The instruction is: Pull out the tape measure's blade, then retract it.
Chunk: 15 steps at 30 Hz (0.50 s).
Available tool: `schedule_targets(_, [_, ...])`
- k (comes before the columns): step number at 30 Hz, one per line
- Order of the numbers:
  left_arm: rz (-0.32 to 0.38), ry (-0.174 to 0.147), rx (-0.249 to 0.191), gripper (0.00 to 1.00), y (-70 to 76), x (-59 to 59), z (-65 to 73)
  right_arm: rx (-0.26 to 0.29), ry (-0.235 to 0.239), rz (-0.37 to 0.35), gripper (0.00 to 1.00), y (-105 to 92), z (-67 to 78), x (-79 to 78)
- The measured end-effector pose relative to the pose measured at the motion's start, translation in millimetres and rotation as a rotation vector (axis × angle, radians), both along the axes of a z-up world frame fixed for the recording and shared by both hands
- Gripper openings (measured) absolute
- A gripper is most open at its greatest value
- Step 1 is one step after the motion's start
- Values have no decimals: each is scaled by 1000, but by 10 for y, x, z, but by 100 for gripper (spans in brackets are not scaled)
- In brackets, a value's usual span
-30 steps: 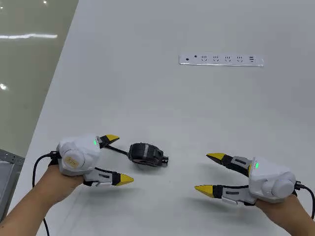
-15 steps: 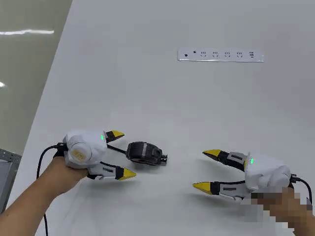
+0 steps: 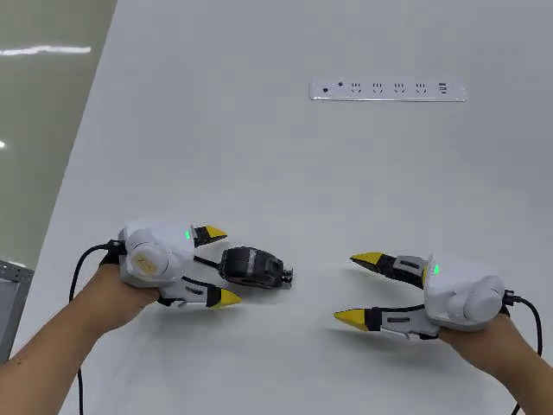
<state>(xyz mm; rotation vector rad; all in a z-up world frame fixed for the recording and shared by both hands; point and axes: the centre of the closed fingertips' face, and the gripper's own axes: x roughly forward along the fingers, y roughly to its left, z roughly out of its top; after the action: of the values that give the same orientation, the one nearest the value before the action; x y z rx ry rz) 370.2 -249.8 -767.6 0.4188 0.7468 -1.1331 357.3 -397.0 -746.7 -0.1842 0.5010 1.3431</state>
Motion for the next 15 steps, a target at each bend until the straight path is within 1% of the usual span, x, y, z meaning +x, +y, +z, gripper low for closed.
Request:
schedule_targets(3, [-17,10,0,56,-34,-19,-6,-3,2,9,54,7,-5,4])
schedule_targets(5, [-20,11,2,53,-48,-15,-20,-4,3,11,54,1,-8,13])
schedule_targets(10, [-22,10,-4,52,-96,-5,-19,-3,5,9,54,-20,-11,35])
schedule_targets(15, [-31,17,-12,52,-125,-12,-16,-3,8,8,54,-38,-17,46])
